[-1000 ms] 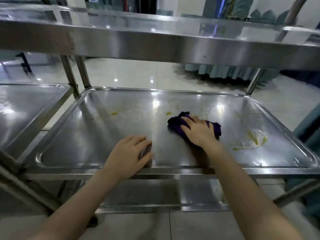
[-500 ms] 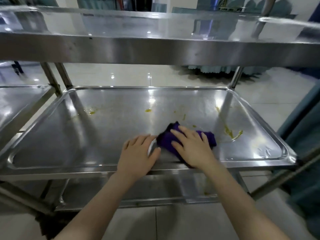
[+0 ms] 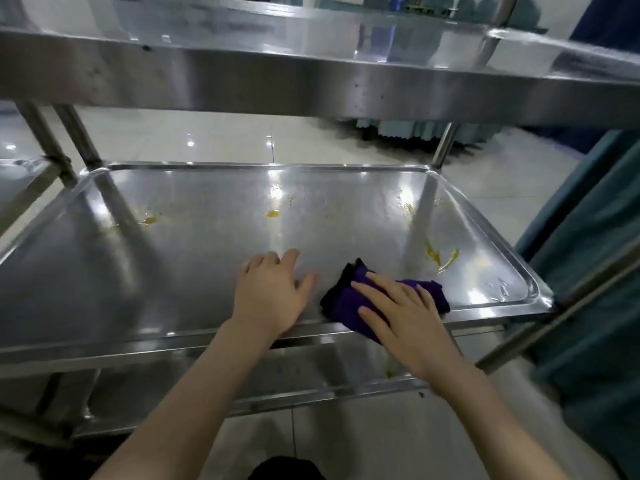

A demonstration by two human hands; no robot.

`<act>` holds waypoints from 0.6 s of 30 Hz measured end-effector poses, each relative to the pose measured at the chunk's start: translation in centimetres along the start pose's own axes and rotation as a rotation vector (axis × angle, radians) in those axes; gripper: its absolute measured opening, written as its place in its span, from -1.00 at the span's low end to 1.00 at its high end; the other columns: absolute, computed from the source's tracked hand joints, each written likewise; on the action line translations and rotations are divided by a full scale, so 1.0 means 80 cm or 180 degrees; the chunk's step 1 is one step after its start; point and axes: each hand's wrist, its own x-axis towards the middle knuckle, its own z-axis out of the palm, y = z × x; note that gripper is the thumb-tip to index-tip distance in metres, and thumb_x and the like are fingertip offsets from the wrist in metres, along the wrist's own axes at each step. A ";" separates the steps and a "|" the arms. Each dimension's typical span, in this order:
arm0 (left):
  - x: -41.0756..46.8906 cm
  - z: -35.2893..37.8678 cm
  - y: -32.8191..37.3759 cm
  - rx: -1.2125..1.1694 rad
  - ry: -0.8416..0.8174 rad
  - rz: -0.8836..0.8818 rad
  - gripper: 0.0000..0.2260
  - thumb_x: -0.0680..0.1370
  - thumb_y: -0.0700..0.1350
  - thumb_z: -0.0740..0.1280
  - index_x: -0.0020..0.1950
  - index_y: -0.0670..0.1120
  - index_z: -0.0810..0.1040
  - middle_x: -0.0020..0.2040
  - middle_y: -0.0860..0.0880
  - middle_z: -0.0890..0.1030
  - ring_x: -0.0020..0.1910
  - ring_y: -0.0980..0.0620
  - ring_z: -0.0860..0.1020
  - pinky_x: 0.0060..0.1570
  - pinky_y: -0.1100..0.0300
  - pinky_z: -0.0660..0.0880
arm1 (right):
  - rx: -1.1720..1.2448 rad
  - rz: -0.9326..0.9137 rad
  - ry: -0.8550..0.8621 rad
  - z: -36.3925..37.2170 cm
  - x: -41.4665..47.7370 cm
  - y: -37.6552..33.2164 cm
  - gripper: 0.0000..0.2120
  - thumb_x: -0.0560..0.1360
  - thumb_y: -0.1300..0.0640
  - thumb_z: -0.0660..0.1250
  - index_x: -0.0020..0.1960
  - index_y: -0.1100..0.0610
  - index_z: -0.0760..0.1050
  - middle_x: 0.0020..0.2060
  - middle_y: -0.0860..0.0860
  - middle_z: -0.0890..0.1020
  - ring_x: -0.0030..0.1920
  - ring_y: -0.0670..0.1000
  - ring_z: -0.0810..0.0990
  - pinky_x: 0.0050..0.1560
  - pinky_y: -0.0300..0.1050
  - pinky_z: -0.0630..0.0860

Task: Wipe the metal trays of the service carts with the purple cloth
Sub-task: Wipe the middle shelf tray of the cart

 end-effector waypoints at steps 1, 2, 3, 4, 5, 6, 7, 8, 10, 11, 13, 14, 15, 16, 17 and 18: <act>0.003 0.003 0.005 -0.0008 -0.0037 0.0044 -0.60 0.55 0.12 0.24 0.33 -0.03 0.49 0.14 -0.13 0.61 0.20 -0.18 0.50 0.23 0.01 0.32 | 0.0013 -0.0002 -0.0010 -0.002 0.002 0.002 -0.45 0.51 -0.35 -0.23 0.46 -0.33 0.14 0.48 -0.29 0.19 0.43 -0.11 0.22 0.48 0.05 -0.04; 0.004 0.008 0.011 -0.0016 -0.0083 0.0138 -0.62 0.56 0.10 0.22 0.33 -0.01 0.49 0.19 -0.08 0.59 0.25 -0.14 0.46 0.27 0.02 0.28 | 0.0020 0.0014 -0.0003 -0.003 0.014 0.005 -0.47 0.53 -0.34 -0.19 0.46 -0.33 0.14 0.48 -0.28 0.20 0.43 -0.09 0.22 0.48 0.05 -0.04; 0.004 0.013 0.017 -0.0025 -0.0133 0.0233 -0.65 0.57 0.07 0.19 0.32 0.02 0.48 0.25 -0.02 0.55 0.29 -0.09 0.43 0.30 0.04 0.26 | -0.0027 0.0051 0.0040 -0.005 0.034 0.010 -0.51 0.56 -0.31 -0.12 0.47 -0.32 0.15 0.48 -0.25 0.20 0.43 -0.06 0.23 0.47 0.07 -0.03; 0.004 0.019 0.027 -0.0025 -0.0174 0.0300 -0.67 0.58 0.06 0.17 0.31 0.04 0.48 0.29 0.03 0.52 0.32 -0.05 0.39 0.32 0.06 0.23 | -0.0116 0.0145 0.0089 -0.007 0.060 0.018 -0.55 0.59 -0.27 -0.06 0.47 -0.31 0.16 0.49 -0.22 0.21 0.44 -0.03 0.23 0.48 0.11 -0.01; 0.003 0.023 0.039 -0.0038 -0.0212 0.0338 -0.68 0.59 0.05 0.15 0.31 0.06 0.47 0.30 0.06 0.50 0.34 -0.03 0.37 0.34 0.07 0.21 | -0.0173 0.0323 0.0108 -0.011 0.089 0.028 -0.56 0.61 -0.23 -0.01 0.48 -0.28 0.17 0.50 -0.19 0.20 0.45 0.02 0.23 0.48 0.15 0.00; 0.002 0.025 0.053 -0.0086 -0.0249 0.0372 -0.67 0.59 0.05 0.13 0.32 0.07 0.46 0.30 0.07 0.50 0.34 -0.02 0.36 0.35 0.06 0.20 | -0.0154 0.0548 0.0092 -0.018 0.118 0.039 -0.56 0.62 -0.21 0.00 0.49 -0.24 0.17 0.52 -0.15 0.19 0.46 0.06 0.22 0.48 0.19 0.00; 0.002 0.027 0.067 -0.0167 -0.0286 0.0428 -0.67 0.59 0.04 0.13 0.33 0.06 0.45 0.29 0.07 0.50 0.33 -0.02 0.36 0.36 0.05 0.20 | -0.0089 0.0757 0.0056 -0.026 0.144 0.049 -0.55 0.62 -0.20 0.01 0.50 -0.22 0.17 0.53 -0.12 0.17 0.47 0.10 0.21 0.48 0.22 -0.02; 0.002 0.029 0.080 -0.0259 -0.0318 0.0489 -0.67 0.59 0.02 0.13 0.32 0.06 0.45 0.28 0.06 0.51 0.32 -0.03 0.37 0.35 0.04 0.21 | -0.0022 0.0902 0.0018 -0.031 0.164 0.057 -0.55 0.63 -0.19 0.00 0.51 -0.20 0.17 0.54 -0.10 0.16 0.48 0.12 0.19 0.48 0.24 -0.04; 0.002 0.034 0.094 -0.0404 -0.0368 0.0501 -0.68 0.58 0.00 0.14 0.32 0.06 0.45 0.25 0.05 0.52 0.29 -0.03 0.39 0.36 0.01 0.21 | -0.0015 0.0936 -0.0009 -0.029 0.180 0.065 -0.55 0.63 -0.19 0.00 0.51 -0.20 0.17 0.54 -0.10 0.15 0.49 0.12 0.18 0.49 0.24 -0.06; 0.002 0.035 0.098 -0.0439 -0.0405 0.0480 -0.68 0.58 0.00 0.14 0.31 0.06 0.46 0.24 0.05 0.54 0.27 -0.03 0.41 0.37 -0.01 0.21 | -0.0031 0.0868 0.0005 -0.027 0.172 0.067 -0.55 0.63 -0.19 0.01 0.50 -0.21 0.18 0.53 -0.11 0.16 0.48 0.12 0.19 0.49 0.22 -0.05; 0.004 0.032 0.102 -0.0485 -0.0396 0.0474 -0.74 0.59 0.00 0.14 0.22 0.07 0.51 0.15 0.04 0.59 0.18 -0.04 0.48 0.36 -0.03 0.24 | -0.0084 0.0638 0.0102 -0.021 0.130 0.070 -0.57 0.62 -0.18 0.03 0.48 -0.25 0.20 0.51 -0.16 0.21 0.45 0.07 0.24 0.48 0.16 -0.01; 0.009 0.029 0.102 -0.0481 -0.0342 0.0512 -0.78 0.59 0.00 0.15 0.12 0.06 0.55 0.06 0.03 0.62 0.10 -0.04 0.52 0.35 -0.02 0.25 | -0.0102 0.0521 0.0193 -0.019 0.099 0.074 -0.58 0.61 -0.20 0.03 0.46 -0.28 0.21 0.49 -0.19 0.24 0.44 0.03 0.26 0.48 0.12 0.01; 0.016 0.027 0.102 -0.0483 -0.0279 0.0559 -0.80 0.59 -0.01 0.15 0.01 0.04 0.57 -0.04 0.01 0.64 0.03 -0.05 0.54 0.32 -0.02 0.27 | -0.0084 0.0436 0.0295 -0.019 0.065 0.079 -0.59 0.60 -0.22 0.02 0.44 -0.30 0.23 0.46 -0.22 0.27 0.41 -0.01 0.29 0.47 0.09 0.03; 0.023 0.026 0.100 -0.0515 -0.0230 0.0597 -0.80 0.59 -0.02 0.17 -0.07 0.01 0.57 -0.10 -0.02 0.63 -0.02 -0.08 0.55 0.29 -0.02 0.31 | -0.0031 0.0364 0.0377 -0.020 0.033 0.083 -0.59 0.58 -0.25 0.00 0.42 -0.32 0.25 0.44 -0.25 0.29 0.39 -0.06 0.31 0.46 0.07 0.06; 0.030 0.027 0.098 -0.0576 -0.0213 0.0639 -0.80 0.58 -0.03 0.18 -0.09 -0.03 0.58 -0.12 -0.04 0.62 -0.03 -0.10 0.54 0.24 -0.02 0.34 | 0.0018 0.0310 0.0398 -0.021 0.005 0.086 -0.58 0.58 -0.27 -0.03 0.41 -0.33 0.26 0.42 -0.28 0.30 0.36 -0.10 0.32 0.45 0.06 0.09; 0.036 0.028 0.095 -0.0652 -0.0214 0.0689 -0.81 0.58 -0.05 0.20 -0.03 -0.04 0.59 -0.06 -0.05 0.61 0.00 -0.10 0.53 0.21 0.01 0.37 | 0.0037 0.0253 0.0392 -0.021 -0.013 0.091 -0.58 0.58 -0.29 -0.05 0.41 -0.34 0.25 0.41 -0.31 0.30 0.35 -0.14 0.32 0.44 0.06 0.11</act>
